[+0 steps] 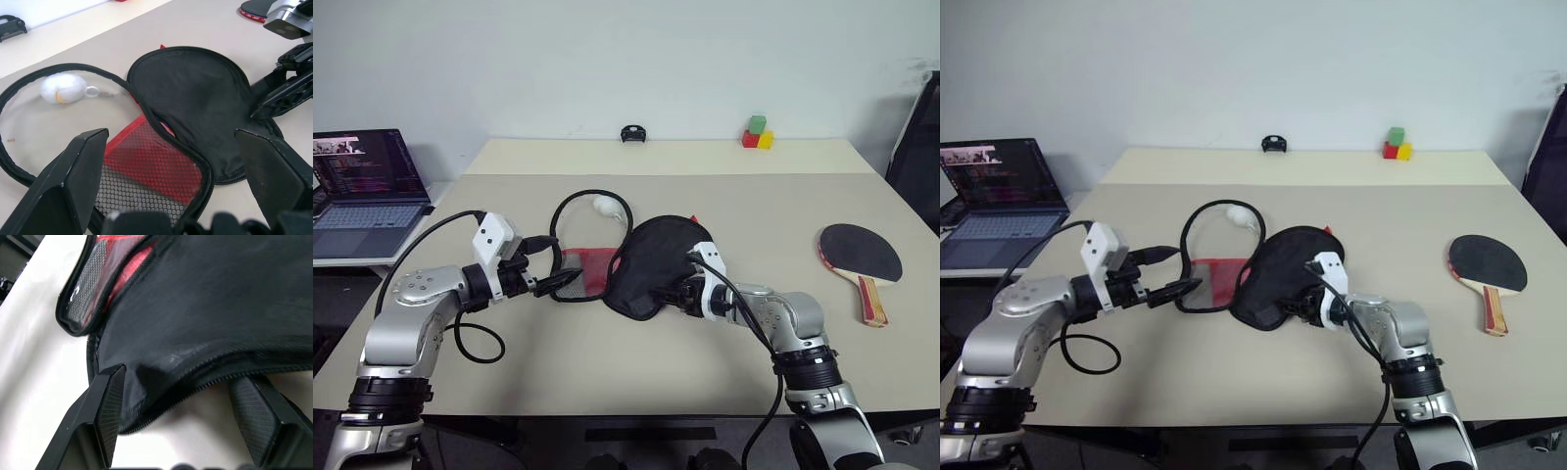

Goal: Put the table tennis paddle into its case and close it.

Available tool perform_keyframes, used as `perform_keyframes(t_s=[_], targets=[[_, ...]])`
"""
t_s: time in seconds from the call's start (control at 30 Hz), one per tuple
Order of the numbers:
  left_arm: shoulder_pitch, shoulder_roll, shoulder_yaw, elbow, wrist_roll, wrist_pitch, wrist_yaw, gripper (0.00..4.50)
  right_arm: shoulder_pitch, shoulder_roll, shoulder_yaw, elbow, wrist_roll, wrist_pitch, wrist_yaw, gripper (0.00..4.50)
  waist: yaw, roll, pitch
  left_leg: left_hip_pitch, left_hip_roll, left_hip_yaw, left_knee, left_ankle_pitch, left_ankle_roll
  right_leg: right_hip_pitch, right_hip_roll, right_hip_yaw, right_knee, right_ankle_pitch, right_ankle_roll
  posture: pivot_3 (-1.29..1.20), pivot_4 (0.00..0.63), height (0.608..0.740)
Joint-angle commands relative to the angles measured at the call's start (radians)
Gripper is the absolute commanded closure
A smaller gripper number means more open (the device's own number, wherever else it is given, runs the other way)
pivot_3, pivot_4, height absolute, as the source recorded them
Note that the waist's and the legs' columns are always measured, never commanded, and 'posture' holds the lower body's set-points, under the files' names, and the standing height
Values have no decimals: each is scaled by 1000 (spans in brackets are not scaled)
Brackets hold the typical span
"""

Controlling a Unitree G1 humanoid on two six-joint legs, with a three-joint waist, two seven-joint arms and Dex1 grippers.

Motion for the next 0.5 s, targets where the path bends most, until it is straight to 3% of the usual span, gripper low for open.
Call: perform_keyframes(t_s=[0.03, 0.3, 0.5], targets=[[-6, 0, 7, -9, 6, -24, 10, 0, -11, 18, 8, -9, -12, -34, -14, 1717, 0, 0, 0, 0, 0, 0, 0, 0, 0, 0, 0, 0, 0, 0, 0, 0, 150, 740], [-3, -12, -11, -21, 9, -29, 15, 0, 21, 18, -19, -53, 5, -4, -32, 4416, 1, 0, 0, 0, 0, 0, 0, 0, 0, 0, 0, 0, 0, 0, 0, 0, 150, 740], [-2, -12, -17, -24, 9, -28, 12, 0, 53, -4, -39, -115, 31, 48, -34, 4470, 1, 0, 0, 0, 0, 0, 0, 0, 0, 0, 0, 0, 0, 0, 0, 0, 150, 740]])
